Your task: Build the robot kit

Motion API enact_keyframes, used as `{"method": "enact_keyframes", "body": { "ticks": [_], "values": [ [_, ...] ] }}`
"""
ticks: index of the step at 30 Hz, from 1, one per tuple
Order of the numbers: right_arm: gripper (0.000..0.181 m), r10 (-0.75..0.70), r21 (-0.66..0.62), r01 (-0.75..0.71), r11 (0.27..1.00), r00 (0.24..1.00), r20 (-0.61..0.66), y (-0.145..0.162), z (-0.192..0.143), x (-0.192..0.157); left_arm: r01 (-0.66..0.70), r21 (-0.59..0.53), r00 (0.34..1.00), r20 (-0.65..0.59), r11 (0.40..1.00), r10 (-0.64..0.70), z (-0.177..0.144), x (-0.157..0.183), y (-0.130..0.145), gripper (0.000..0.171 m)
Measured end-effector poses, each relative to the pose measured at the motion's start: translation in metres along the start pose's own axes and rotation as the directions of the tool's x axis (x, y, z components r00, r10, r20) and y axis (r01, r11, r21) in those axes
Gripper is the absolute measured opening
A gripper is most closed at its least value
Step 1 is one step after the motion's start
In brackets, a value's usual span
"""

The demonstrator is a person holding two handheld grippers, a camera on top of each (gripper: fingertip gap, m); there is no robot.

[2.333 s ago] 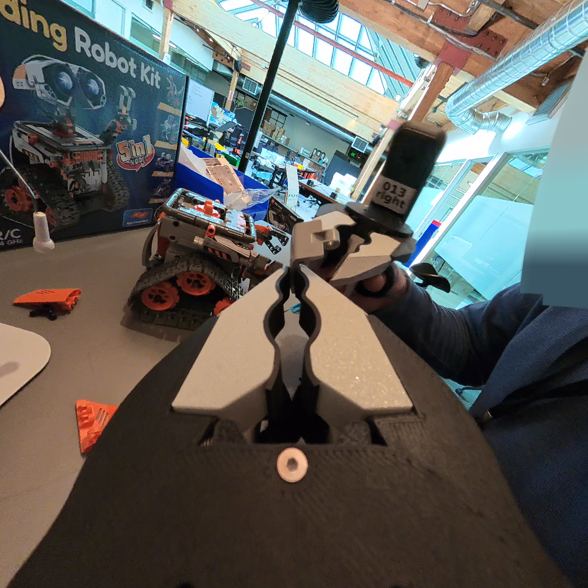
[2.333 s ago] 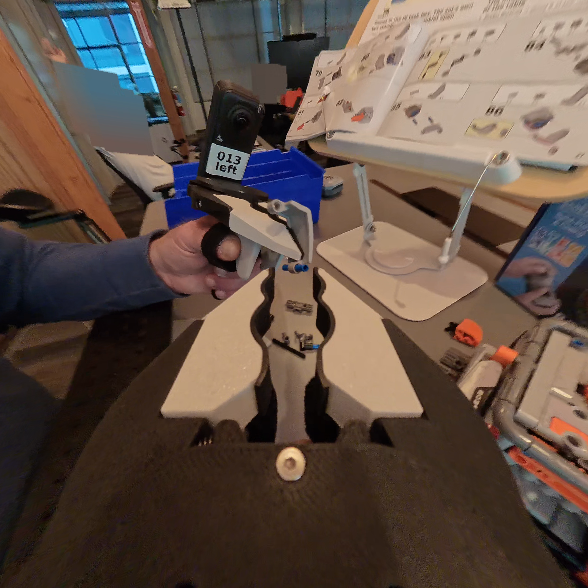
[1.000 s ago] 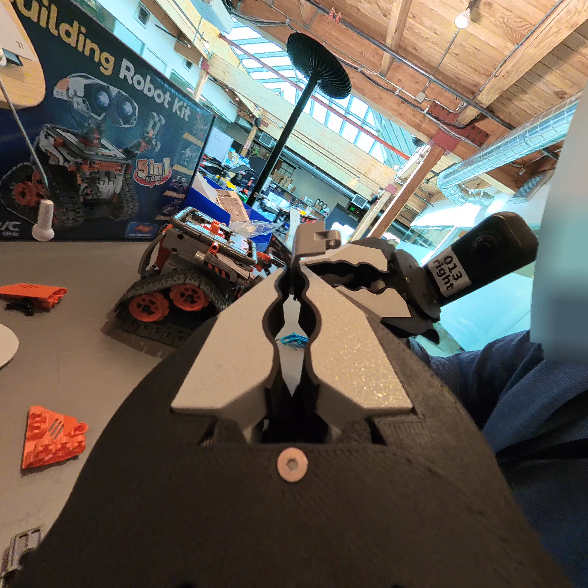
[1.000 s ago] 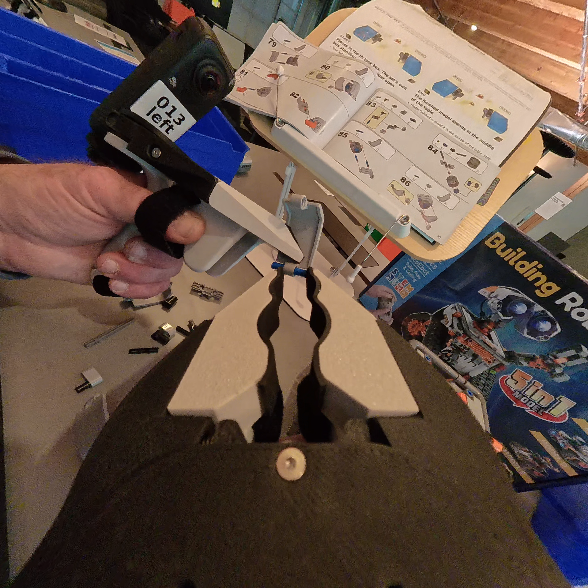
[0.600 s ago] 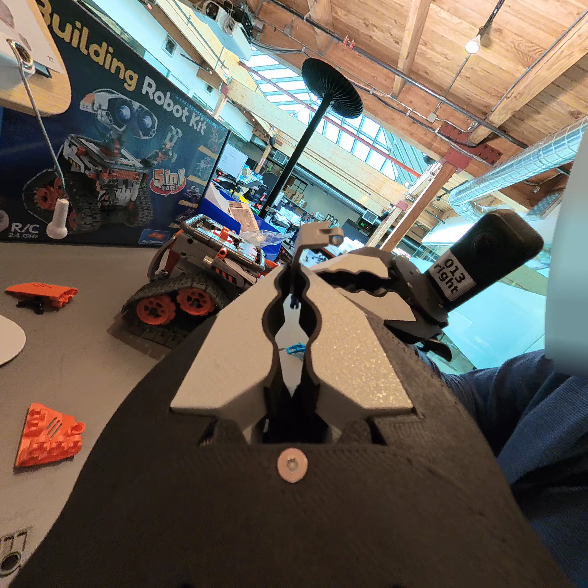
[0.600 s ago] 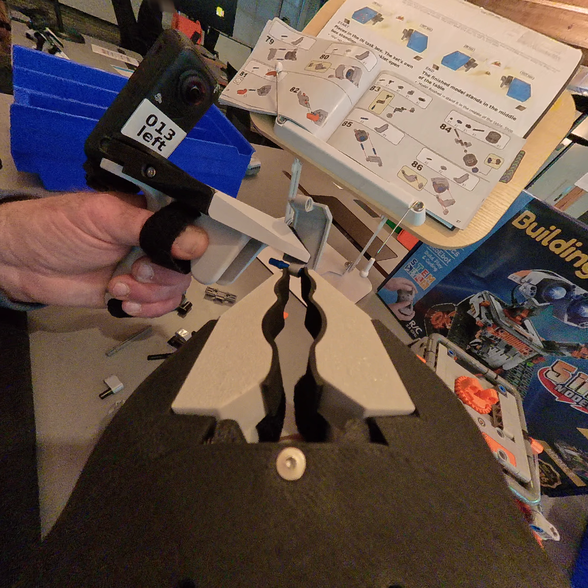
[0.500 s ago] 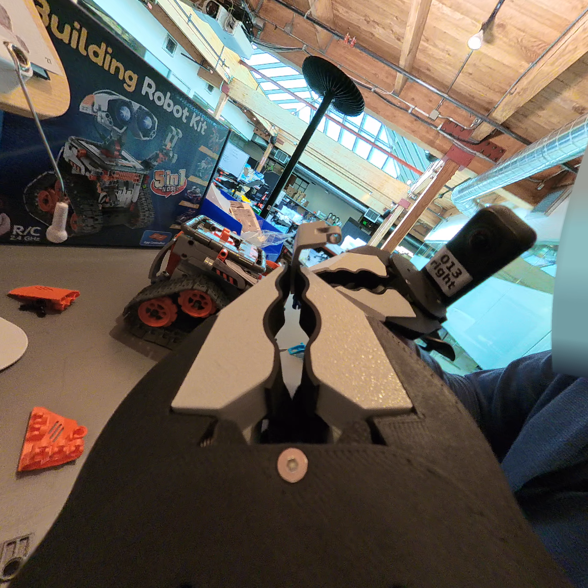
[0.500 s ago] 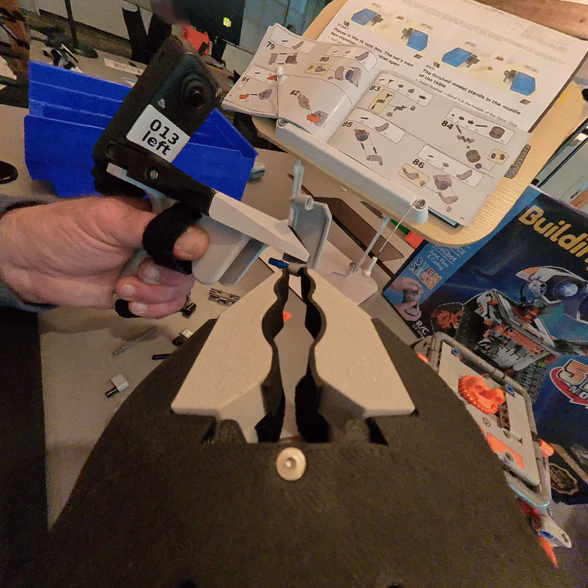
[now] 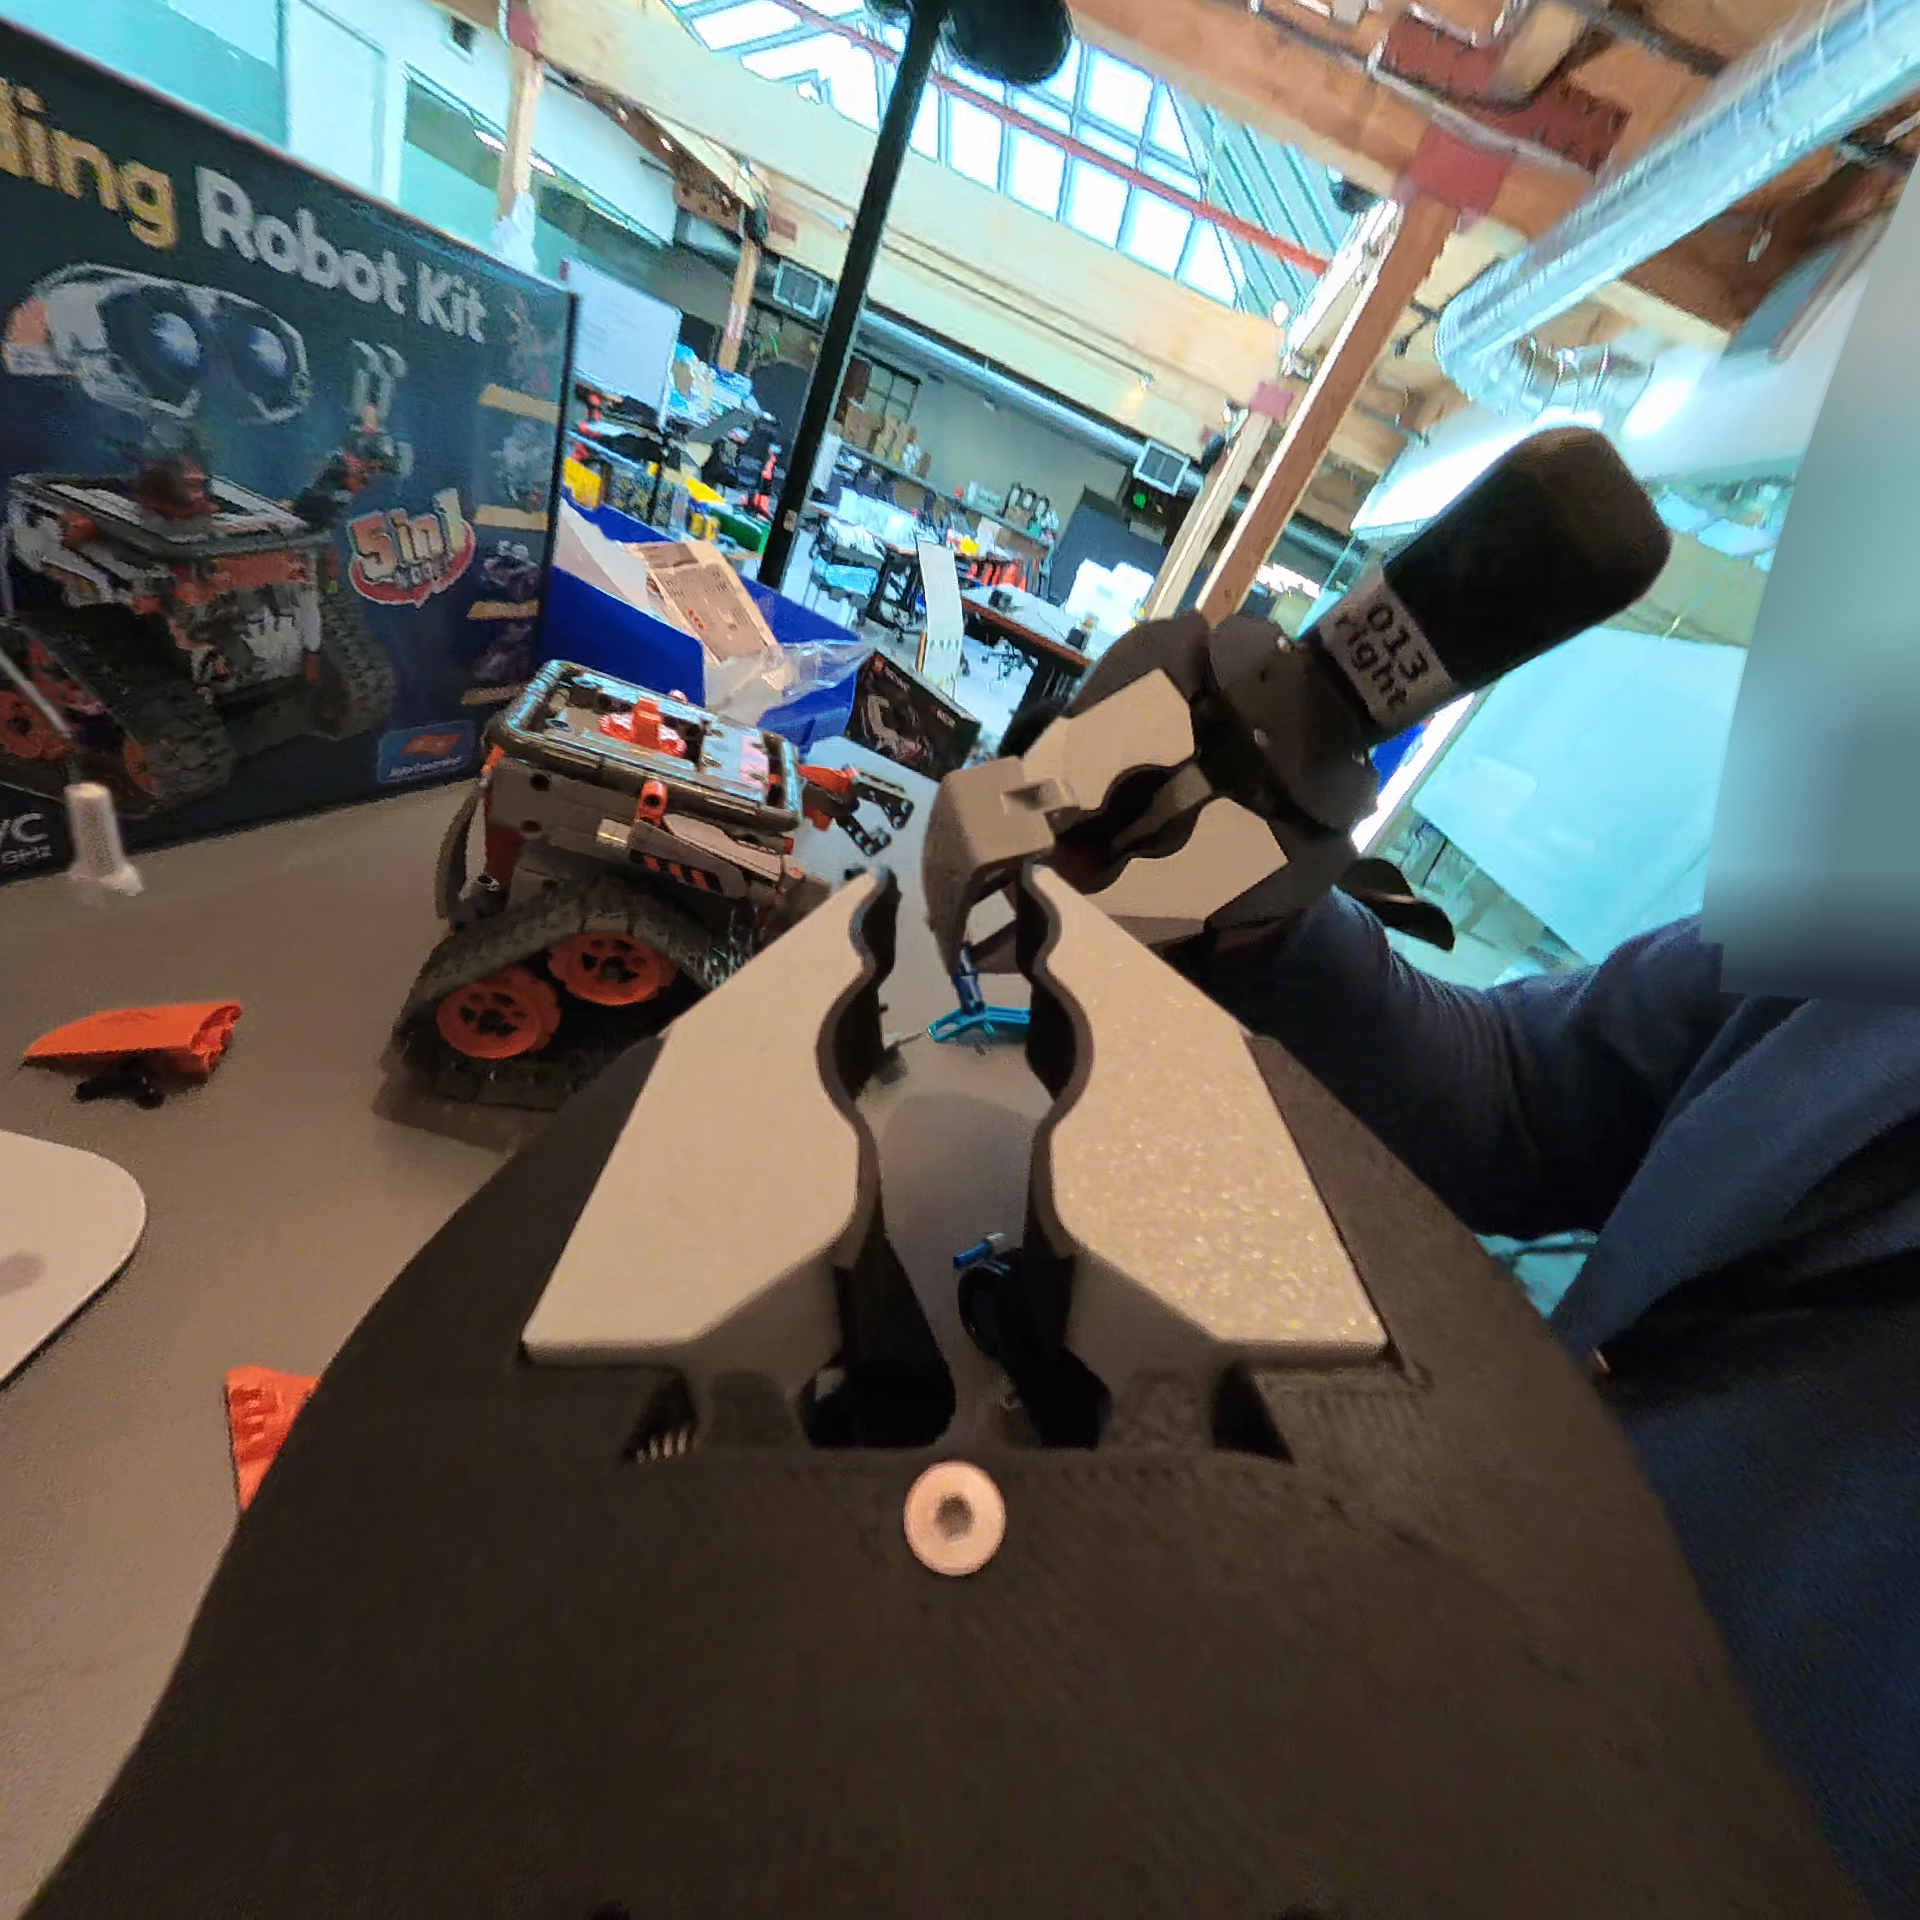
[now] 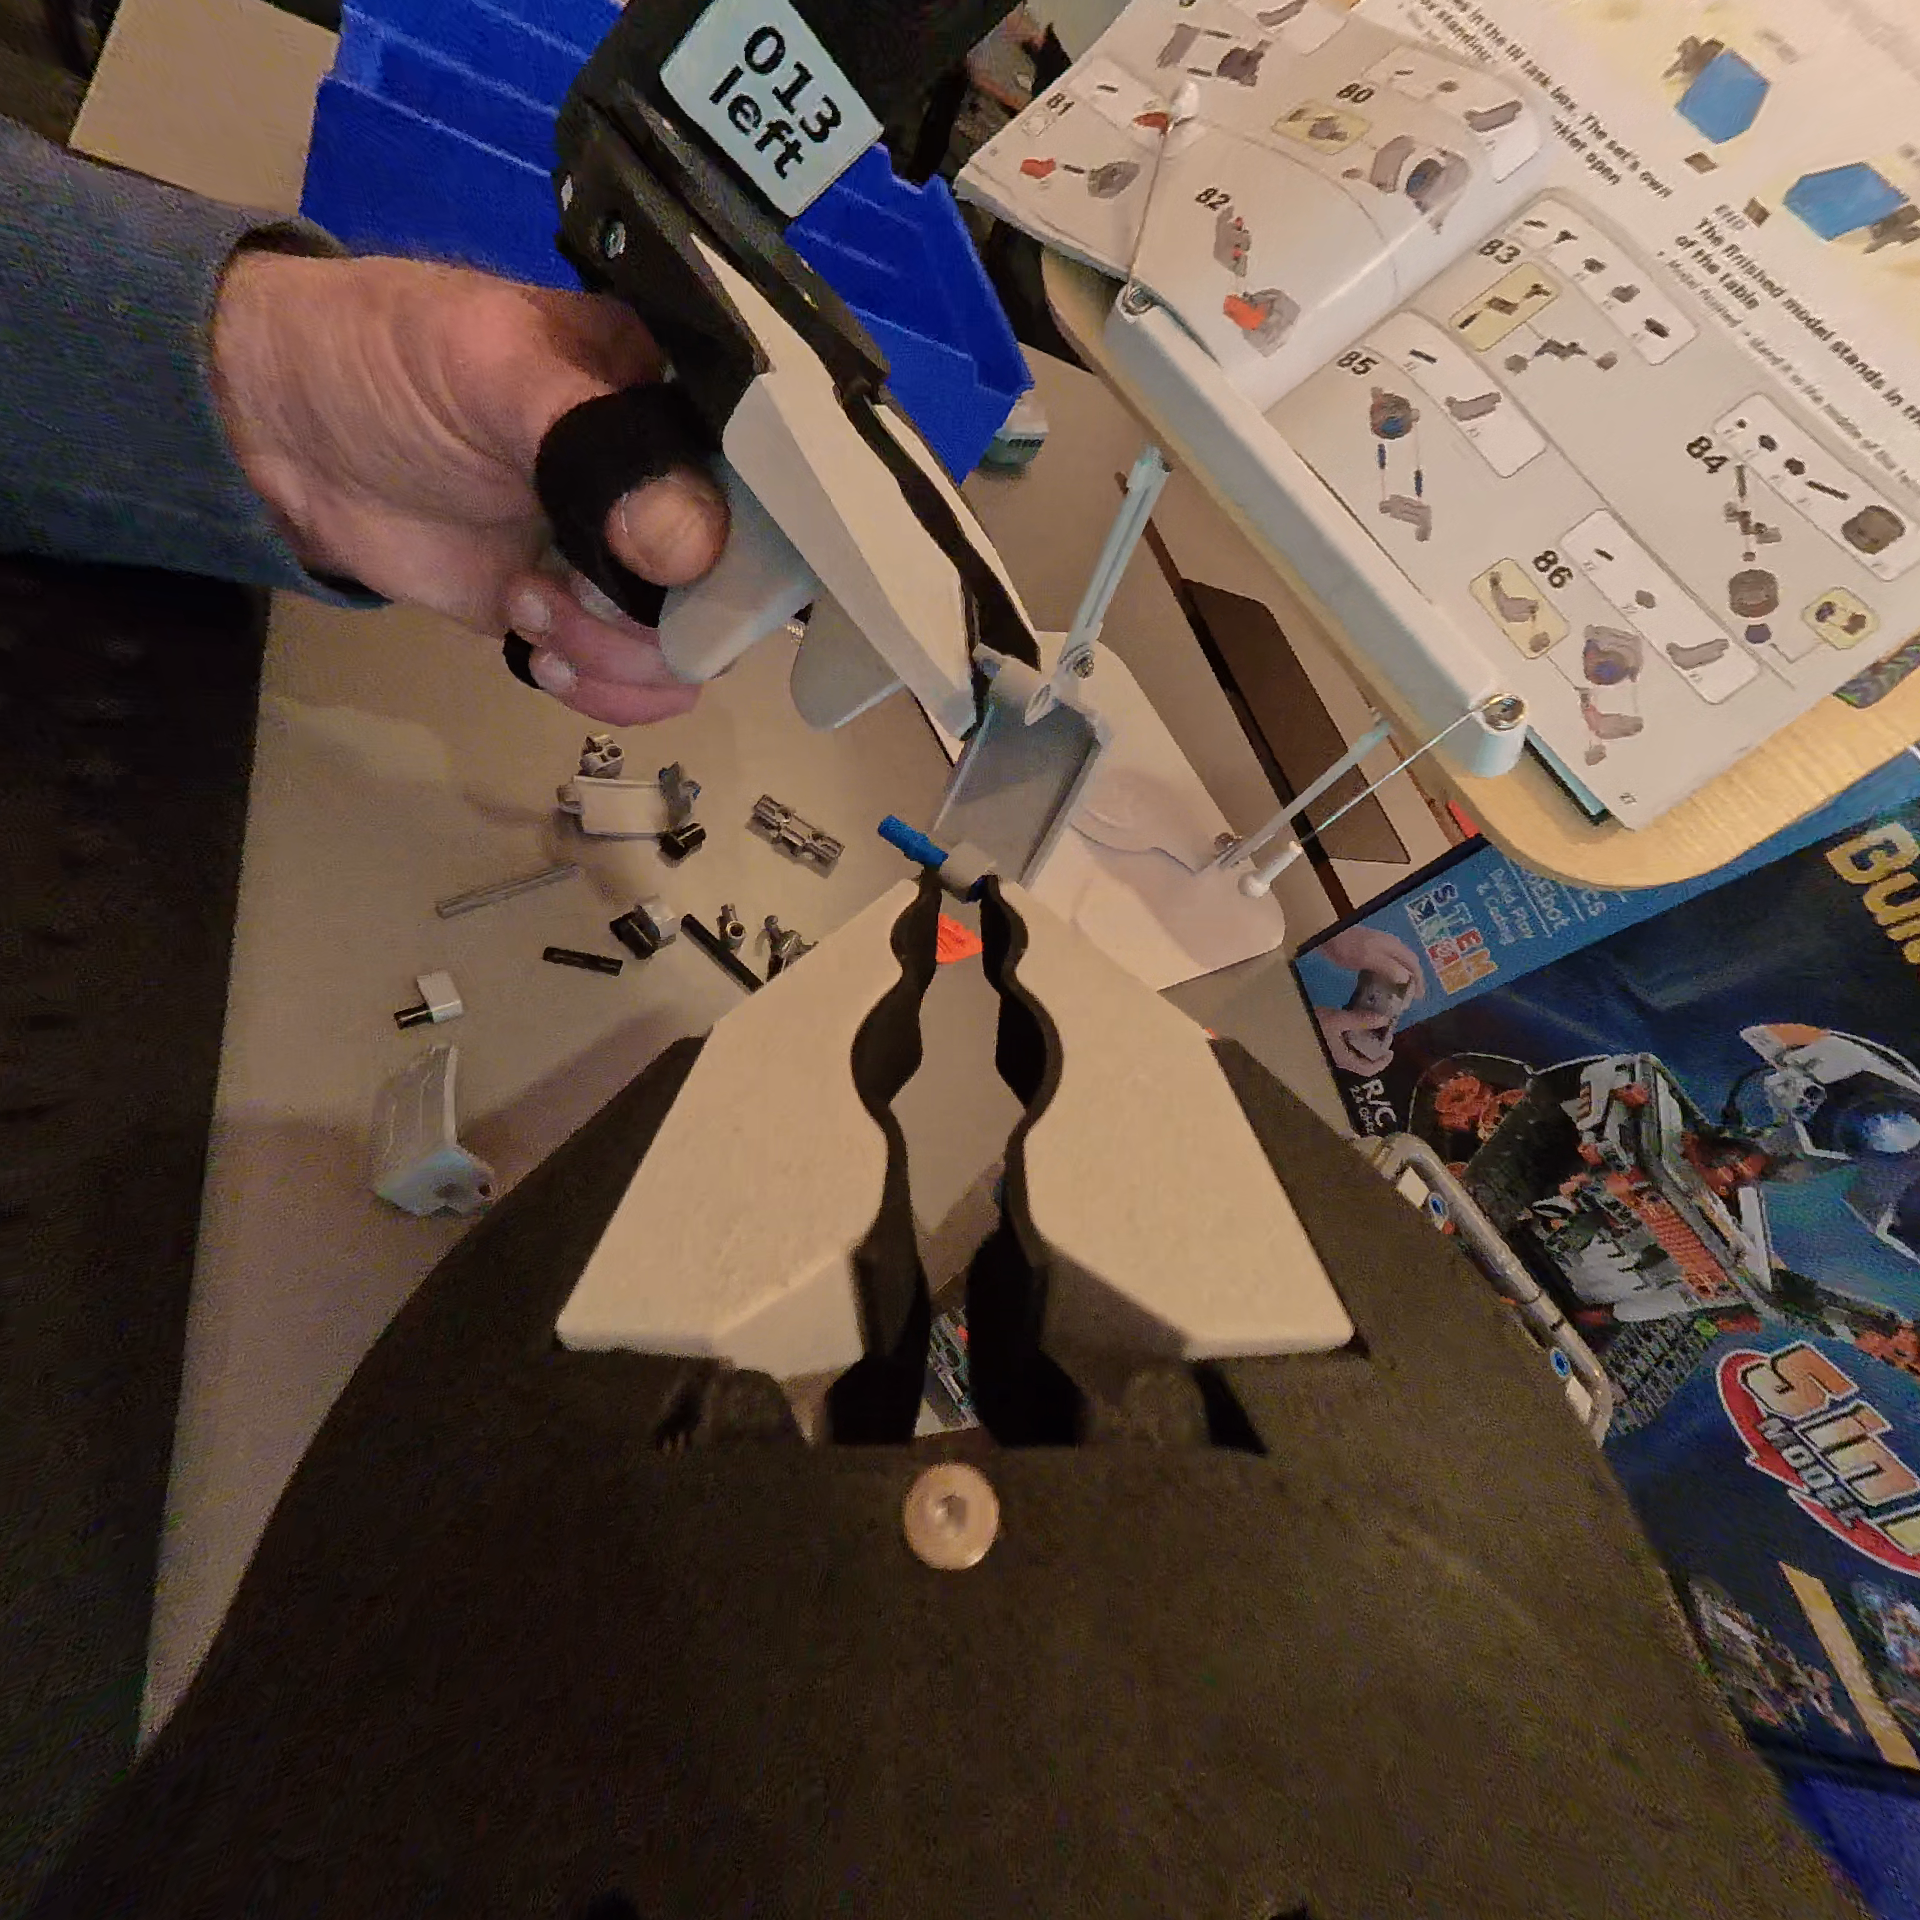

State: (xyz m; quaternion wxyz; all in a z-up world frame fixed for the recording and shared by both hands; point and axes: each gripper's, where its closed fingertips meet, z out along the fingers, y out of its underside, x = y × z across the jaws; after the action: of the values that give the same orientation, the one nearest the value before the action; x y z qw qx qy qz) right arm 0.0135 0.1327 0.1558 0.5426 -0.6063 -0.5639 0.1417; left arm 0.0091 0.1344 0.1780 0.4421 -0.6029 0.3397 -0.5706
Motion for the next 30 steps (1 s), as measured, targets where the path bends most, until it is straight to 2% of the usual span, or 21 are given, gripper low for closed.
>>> {"method": "enact_keyframes", "body": {
  "ticks": [2, 5, 9, 12, 15, 17, 19, 21, 24, 28, 30],
  "values": [
    [0.005, -0.022, -0.014, 0.023, 1.0, 0.999, 0.047, 0.0, 0.001, -0.005, -0.019, -0.036, 1.0, -0.002, 0.999, 0.019, 0.003, 0.002, 0.007, 0.008],
    [0.005, -0.049, -0.017, 0.05, 0.999, 0.997, 0.067, -0.003, 0.0, -0.006, -0.038, -0.037, 0.999, 0.015, 0.999, 0.039, 0.001, 0.002, 0.007, 0.003],
    [0.003, -0.041, 0.01, 0.04, 0.999, 0.997, 0.066, -0.01, 0.0, -0.003, -0.004, 0.051, 0.999, 0.035, 0.999, 0.002, -0.002, -0.002, -0.001, 0.0],
    [0.008, 0.127, 0.069, -0.129, 0.989, 0.991, 0.042, -0.014, 0.0, 0.003, 0.0, 0.146, 0.996, 0.084, 0.989, -0.013, -0.003, -0.006, -0.008, 0.0],
    [0.02, 0.43, 0.143, -0.441, 0.886, 0.897, 0.098, -0.014, 0.0, 0.001, -0.025, 0.233, 0.995, 0.101, 0.972, 0.002, -0.007, -0.003, -0.021, 0.0],
    [0.015, 0.602, 0.236, -0.633, 0.737, 0.774, 0.198, -0.021, -0.001, 0.003, -0.024, 0.277, 0.997, 0.078, 0.961, 0.002, -0.009, 0.001, -0.029, 0.0],
    [0.016, 0.665, 0.309, -0.728, 0.613, 0.686, 0.296, -0.031, -0.003, 0.006, -0.022, 0.298, 0.997, 0.081, 0.954, -0.002, -0.008, 0.002, -0.031, 0.0],
    [0.014, 0.672, 0.319, -0.748, 0.582, 0.663, 0.33, -0.037, 0.001, 0.003, -0.019, 0.303, 0.998, 0.067, 0.953, -0.001, -0.006, 0.006, -0.031, 0.0],
    [0.003, 0.684, 0.357, -0.792, 0.495, 0.609, 0.401, -0.046, -0.002, 0.006, -0.019, 0.338, 0.998, 0.056, 0.941, 0.0, -0.007, 0.011, -0.036, 0.0],
    [0.001, 0.684, 0.399, -0.788, 0.469, 0.61, 0.4, -0.052, -0.001, 0.007, -0.019, 0.38, 0.998, 0.064, 0.925, -0.005, -0.011, 0.013, -0.042, 0.0],
    [0.001, 0.674, 0.411, -0.766, 0.494, 0.636, 0.375, -0.055, 0.001, 0.007, -0.014, 0.405, 0.998, 0.068, 0.914, -0.014, -0.013, 0.015, -0.045, 0.0]
  ]
}}
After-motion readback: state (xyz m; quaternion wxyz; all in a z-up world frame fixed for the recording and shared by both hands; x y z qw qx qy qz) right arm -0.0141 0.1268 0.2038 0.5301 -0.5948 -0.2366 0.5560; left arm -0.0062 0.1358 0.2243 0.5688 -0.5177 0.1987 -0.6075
